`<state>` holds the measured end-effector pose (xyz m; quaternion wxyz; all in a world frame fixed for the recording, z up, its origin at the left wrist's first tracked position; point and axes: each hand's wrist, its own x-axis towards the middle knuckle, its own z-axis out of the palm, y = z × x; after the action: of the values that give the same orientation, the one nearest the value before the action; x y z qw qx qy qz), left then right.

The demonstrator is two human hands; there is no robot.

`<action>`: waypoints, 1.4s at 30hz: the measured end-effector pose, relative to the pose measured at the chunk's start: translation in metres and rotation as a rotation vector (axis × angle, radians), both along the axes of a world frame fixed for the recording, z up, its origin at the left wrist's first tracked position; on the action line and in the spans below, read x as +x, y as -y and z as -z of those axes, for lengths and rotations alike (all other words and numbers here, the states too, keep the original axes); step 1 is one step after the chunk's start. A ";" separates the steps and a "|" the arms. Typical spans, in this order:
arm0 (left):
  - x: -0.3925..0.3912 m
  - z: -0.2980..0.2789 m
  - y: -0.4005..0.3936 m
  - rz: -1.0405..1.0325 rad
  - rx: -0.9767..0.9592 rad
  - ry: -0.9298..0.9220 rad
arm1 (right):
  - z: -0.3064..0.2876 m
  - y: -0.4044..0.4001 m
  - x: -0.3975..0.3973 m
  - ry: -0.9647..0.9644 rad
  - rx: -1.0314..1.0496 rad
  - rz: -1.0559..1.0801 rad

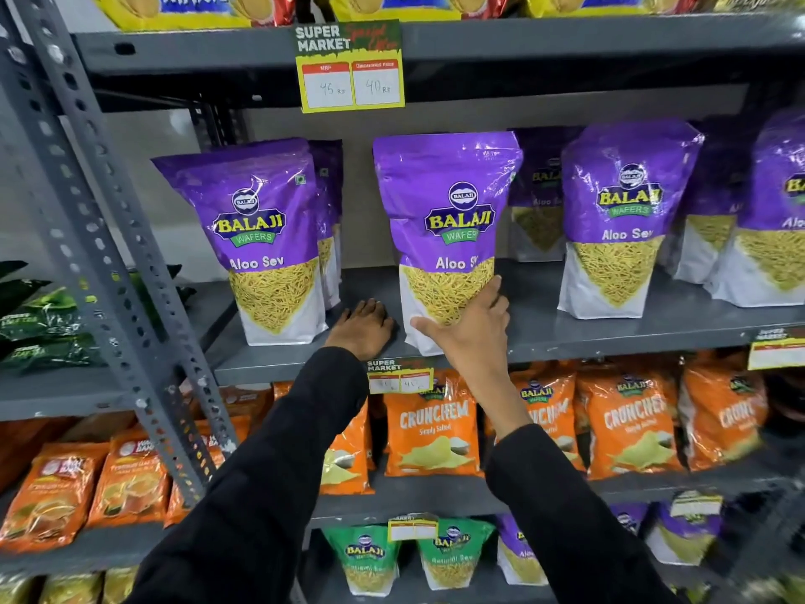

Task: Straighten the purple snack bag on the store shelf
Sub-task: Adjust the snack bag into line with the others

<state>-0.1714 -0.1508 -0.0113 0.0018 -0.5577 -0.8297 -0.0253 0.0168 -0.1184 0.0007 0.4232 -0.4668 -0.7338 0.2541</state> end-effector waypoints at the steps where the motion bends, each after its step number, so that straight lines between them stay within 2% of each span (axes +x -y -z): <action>1: -0.001 -0.002 0.000 -0.003 0.003 0.029 | 0.001 0.000 0.001 -0.005 0.002 -0.003; 4: -0.006 -0.007 -0.001 0.011 0.016 0.123 | 0.004 -0.002 0.003 -0.037 -0.006 -0.022; 6: -0.007 -0.008 0.000 0.025 0.016 0.123 | 0.006 -0.004 0.005 -0.046 -0.007 -0.034; 15: -0.005 -0.001 0.004 0.076 -0.040 -0.081 | 0.012 -0.007 0.002 -0.085 0.020 -0.047; 22: -0.004 0.001 0.003 0.034 0.021 0.000 | 0.017 -0.007 -0.006 -0.136 0.066 -0.004; 28: -0.005 0.002 0.003 0.060 -0.019 -0.082 | 0.016 -0.012 -0.023 -0.122 0.084 0.079; 35: 0.003 0.004 0.004 0.030 0.072 0.021 | 0.014 -0.028 -0.035 -0.086 0.076 0.103; 42: 0.005 0.002 0.011 0.014 0.070 0.020 | 0.014 -0.035 -0.048 -0.076 0.094 0.097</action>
<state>-0.1660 -0.1619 -0.0138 0.0128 -0.5628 -0.8244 -0.0597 -0.0314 -0.0838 -0.0134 0.4839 -0.4715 -0.7049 0.2159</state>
